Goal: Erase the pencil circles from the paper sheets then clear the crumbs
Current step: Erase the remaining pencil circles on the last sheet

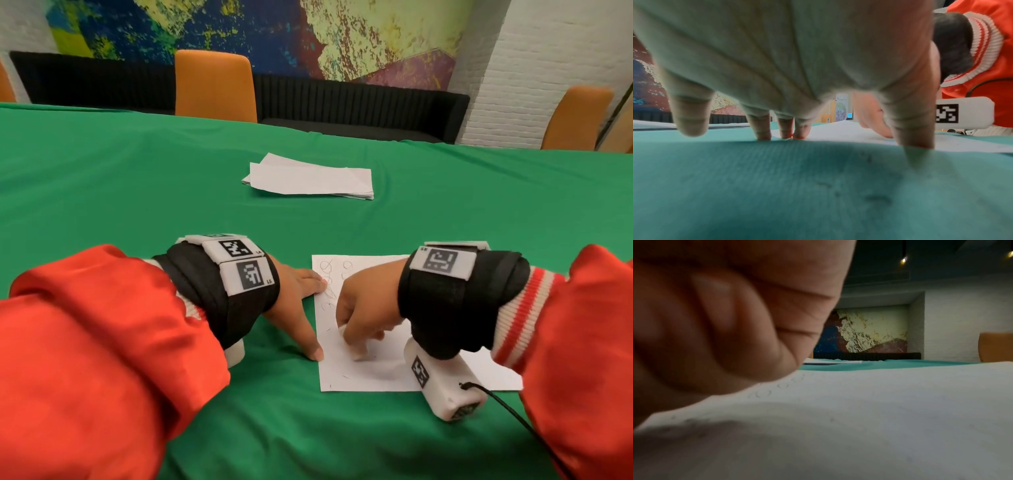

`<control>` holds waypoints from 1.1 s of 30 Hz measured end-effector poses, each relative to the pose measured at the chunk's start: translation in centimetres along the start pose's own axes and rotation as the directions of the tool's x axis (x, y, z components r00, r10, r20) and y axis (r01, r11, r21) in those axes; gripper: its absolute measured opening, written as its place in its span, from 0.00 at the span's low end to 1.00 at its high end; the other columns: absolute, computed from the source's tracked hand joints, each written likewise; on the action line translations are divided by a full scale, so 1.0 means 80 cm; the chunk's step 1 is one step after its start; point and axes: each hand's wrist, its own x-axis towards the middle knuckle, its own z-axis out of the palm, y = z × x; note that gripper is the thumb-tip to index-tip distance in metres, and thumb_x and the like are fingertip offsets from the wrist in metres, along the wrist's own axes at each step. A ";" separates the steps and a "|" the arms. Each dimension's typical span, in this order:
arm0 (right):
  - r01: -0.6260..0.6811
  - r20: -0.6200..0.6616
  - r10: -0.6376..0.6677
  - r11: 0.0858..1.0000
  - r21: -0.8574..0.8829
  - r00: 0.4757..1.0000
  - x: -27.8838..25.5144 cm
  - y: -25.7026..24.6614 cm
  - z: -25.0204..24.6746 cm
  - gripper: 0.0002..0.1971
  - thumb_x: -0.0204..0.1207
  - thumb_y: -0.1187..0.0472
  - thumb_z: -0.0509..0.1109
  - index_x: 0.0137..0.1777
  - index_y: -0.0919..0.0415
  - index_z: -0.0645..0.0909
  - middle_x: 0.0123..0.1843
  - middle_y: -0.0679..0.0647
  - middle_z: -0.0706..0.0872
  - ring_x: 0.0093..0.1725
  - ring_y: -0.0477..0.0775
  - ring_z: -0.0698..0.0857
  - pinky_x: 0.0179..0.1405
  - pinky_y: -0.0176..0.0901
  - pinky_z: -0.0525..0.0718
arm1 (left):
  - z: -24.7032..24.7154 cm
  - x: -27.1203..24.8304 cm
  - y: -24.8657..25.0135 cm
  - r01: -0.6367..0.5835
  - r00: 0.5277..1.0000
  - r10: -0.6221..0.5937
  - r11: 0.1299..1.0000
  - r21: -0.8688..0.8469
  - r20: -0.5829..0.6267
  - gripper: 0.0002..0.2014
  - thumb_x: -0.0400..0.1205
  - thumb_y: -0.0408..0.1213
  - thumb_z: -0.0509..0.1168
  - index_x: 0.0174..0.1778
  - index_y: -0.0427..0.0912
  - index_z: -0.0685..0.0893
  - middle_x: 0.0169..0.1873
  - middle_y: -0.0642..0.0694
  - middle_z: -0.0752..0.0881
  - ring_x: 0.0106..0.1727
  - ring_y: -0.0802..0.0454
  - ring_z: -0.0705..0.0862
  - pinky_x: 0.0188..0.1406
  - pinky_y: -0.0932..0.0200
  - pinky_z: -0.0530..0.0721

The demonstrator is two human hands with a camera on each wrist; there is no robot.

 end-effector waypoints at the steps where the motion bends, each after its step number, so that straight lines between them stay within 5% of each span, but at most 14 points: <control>1: -0.005 -0.024 0.004 1.000 -0.010 1.000 0.001 0.001 -0.001 0.06 0.71 0.57 0.70 0.34 0.55 0.81 0.25 0.46 0.78 0.26 0.45 0.73 0.27 0.33 0.72 | 0.000 0.000 0.000 0.003 1.000 -0.003 1.000 -0.002 0.001 0.54 0.70 0.67 0.68 0.84 0.51 0.45 0.83 0.60 0.44 0.83 0.57 0.50 0.81 0.54 0.50; 5: -0.041 -0.156 0.036 0.999 -0.029 0.987 0.004 0.010 -0.004 0.10 0.71 0.55 0.69 0.29 0.54 0.78 0.27 0.45 0.78 0.31 0.47 0.76 0.33 0.37 0.73 | -0.001 -0.001 0.001 0.007 1.000 -0.007 1.000 -0.006 0.000 0.54 0.70 0.67 0.68 0.84 0.51 0.45 0.82 0.61 0.44 0.83 0.57 0.50 0.81 0.54 0.50; 10: 0.013 0.002 -0.013 1.000 -0.003 1.000 -0.005 0.003 0.003 0.06 0.71 0.58 0.69 0.33 0.55 0.80 0.25 0.46 0.78 0.26 0.46 0.73 0.28 0.33 0.73 | 0.000 0.000 0.000 0.003 1.000 -0.003 1.000 -0.004 0.003 0.54 0.70 0.67 0.68 0.84 0.52 0.45 0.83 0.61 0.43 0.83 0.56 0.51 0.82 0.53 0.51; 15: -0.035 -0.199 0.031 0.999 -0.016 0.979 0.003 0.014 -0.004 0.10 0.74 0.56 0.68 0.31 0.53 0.77 0.29 0.45 0.79 0.29 0.44 0.75 0.30 0.34 0.72 | 0.000 -0.001 0.000 0.006 1.000 -0.006 1.000 -0.007 -0.002 0.54 0.69 0.67 0.68 0.84 0.52 0.45 0.82 0.61 0.44 0.83 0.57 0.51 0.82 0.53 0.51; 21: -0.023 0.001 0.023 1.000 0.005 1.000 -0.007 0.008 0.001 0.09 0.71 0.59 0.69 0.31 0.56 0.78 0.23 0.46 0.77 0.22 0.44 0.71 0.24 0.31 0.72 | -0.001 0.000 0.000 0.003 1.000 -0.003 1.000 0.007 0.002 0.54 0.70 0.67 0.68 0.84 0.52 0.44 0.83 0.60 0.43 0.83 0.56 0.50 0.82 0.53 0.50; 26: -0.076 -0.111 0.073 0.997 -0.024 0.991 -0.003 0.014 -0.004 0.11 0.72 0.56 0.69 0.29 0.55 0.76 0.25 0.46 0.77 0.25 0.45 0.73 0.27 0.32 0.72 | 0.000 -0.001 0.000 0.006 1.000 -0.006 1.000 -0.001 -0.001 0.54 0.70 0.67 0.68 0.84 0.52 0.45 0.82 0.61 0.43 0.83 0.56 0.50 0.81 0.53 0.50; 33: -0.062 -0.043 0.061 0.998 -0.015 0.997 -0.007 0.009 -0.002 0.05 0.72 0.58 0.69 0.36 0.57 0.81 0.25 0.46 0.77 0.25 0.45 0.73 0.25 0.32 0.71 | -0.001 -0.001 0.001 0.006 1.000 -0.006 1.000 -0.010 0.005 0.54 0.70 0.66 0.68 0.84 0.52 0.44 0.83 0.61 0.43 0.83 0.56 0.49 0.81 0.54 0.49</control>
